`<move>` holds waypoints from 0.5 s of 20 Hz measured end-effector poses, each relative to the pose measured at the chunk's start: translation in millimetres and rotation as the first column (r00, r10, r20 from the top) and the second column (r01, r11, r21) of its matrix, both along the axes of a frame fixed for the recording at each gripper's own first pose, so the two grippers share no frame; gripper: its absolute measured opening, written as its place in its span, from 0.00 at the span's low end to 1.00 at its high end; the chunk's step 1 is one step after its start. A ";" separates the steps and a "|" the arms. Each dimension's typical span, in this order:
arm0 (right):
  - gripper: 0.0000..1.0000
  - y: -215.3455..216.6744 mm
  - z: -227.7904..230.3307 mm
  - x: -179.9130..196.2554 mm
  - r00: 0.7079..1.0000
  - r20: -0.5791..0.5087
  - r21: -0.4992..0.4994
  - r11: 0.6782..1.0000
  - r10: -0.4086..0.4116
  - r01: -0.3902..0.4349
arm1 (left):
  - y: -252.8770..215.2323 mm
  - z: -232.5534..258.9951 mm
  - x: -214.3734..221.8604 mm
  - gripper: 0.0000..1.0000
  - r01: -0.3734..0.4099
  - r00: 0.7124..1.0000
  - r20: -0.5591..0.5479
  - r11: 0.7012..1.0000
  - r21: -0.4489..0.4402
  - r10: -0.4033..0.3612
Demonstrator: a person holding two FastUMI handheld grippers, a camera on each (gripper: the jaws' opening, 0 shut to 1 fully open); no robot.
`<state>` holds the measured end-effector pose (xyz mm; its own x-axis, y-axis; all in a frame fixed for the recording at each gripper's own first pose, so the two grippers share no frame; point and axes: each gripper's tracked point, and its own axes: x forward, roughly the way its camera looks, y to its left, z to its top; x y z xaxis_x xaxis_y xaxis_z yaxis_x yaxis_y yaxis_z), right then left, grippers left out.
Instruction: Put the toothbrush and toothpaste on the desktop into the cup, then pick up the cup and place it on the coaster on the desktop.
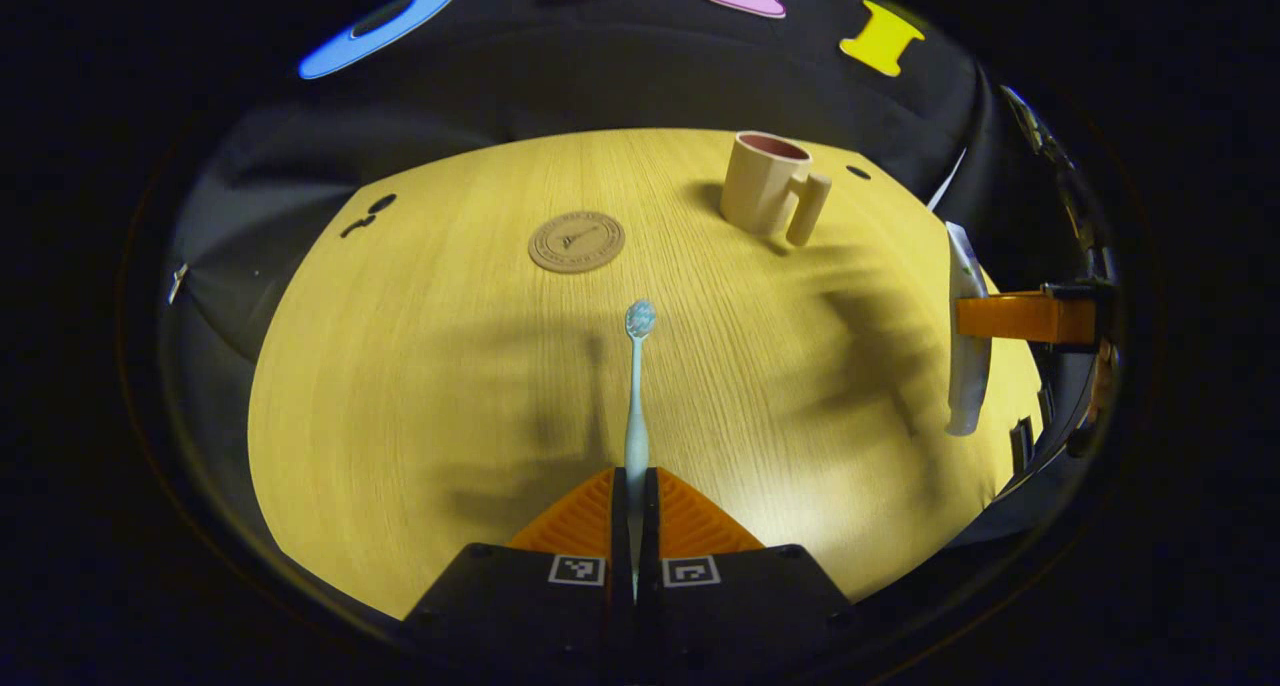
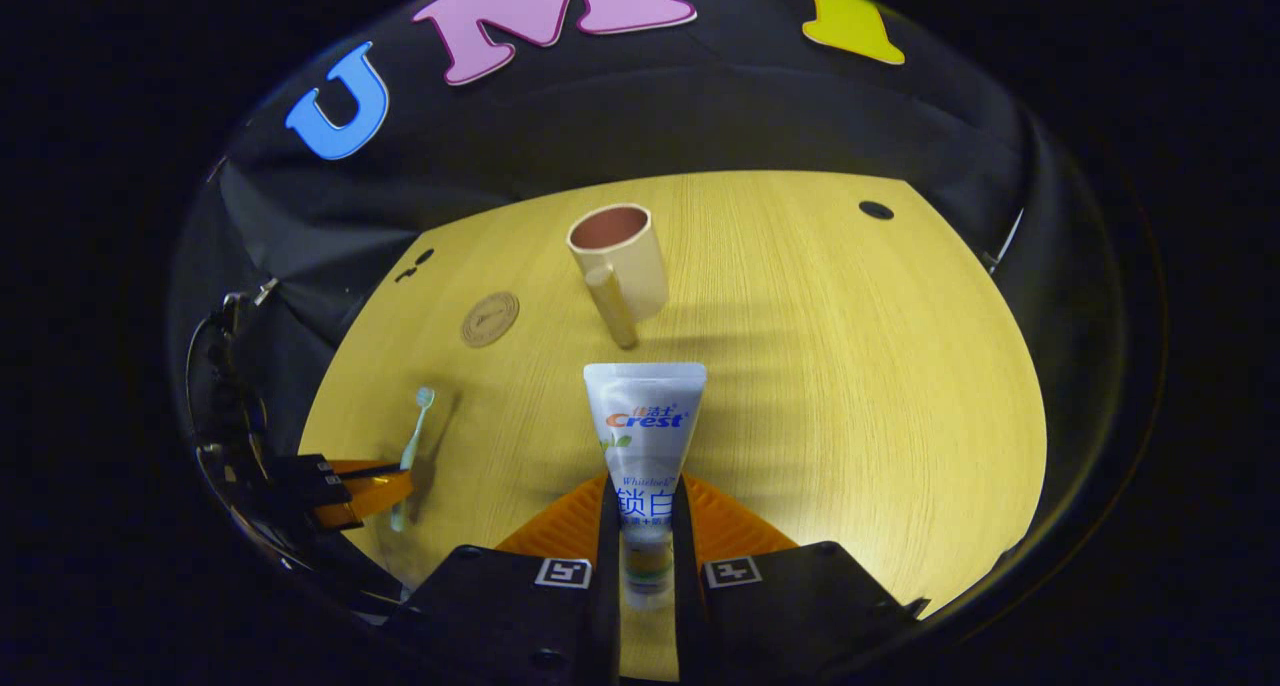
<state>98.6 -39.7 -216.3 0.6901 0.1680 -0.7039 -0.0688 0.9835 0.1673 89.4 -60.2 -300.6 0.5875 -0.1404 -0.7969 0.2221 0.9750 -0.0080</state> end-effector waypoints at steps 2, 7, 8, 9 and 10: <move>0.26 2.4 28.6 21.2 0.998 0.060 0.012 1.000 -0.003 0.002 | -3.2 21.3 0.6 0.07 -0.009 0.998 0.057 0.999 -0.041 0.012; 0.26 3.0 103.0 85.3 0.956 0.291 0.025 0.999 -0.033 0.027 | -5.2 66.9 1.3 0.07 -0.014 0.986 0.165 0.999 -0.042 0.021; 0.26 2.6 114.2 95.5 0.945 0.326 0.022 0.999 -0.034 0.029 | -6.3 77.1 2.8 0.07 -0.016 0.981 0.192 0.999 -0.041 0.024; 0.26 4.3 122.4 107.0 0.938 0.347 0.019 0.999 -0.030 0.025 | -8.2 85.6 2.7 0.07 -0.018 0.976 0.214 0.999 -0.046 0.027; 0.25 8.3 125.6 118.0 0.934 0.357 0.017 1.000 -0.024 0.019 | -10.8 94.0 2.4 0.06 -0.021 0.972 0.232 0.998 -0.059 0.034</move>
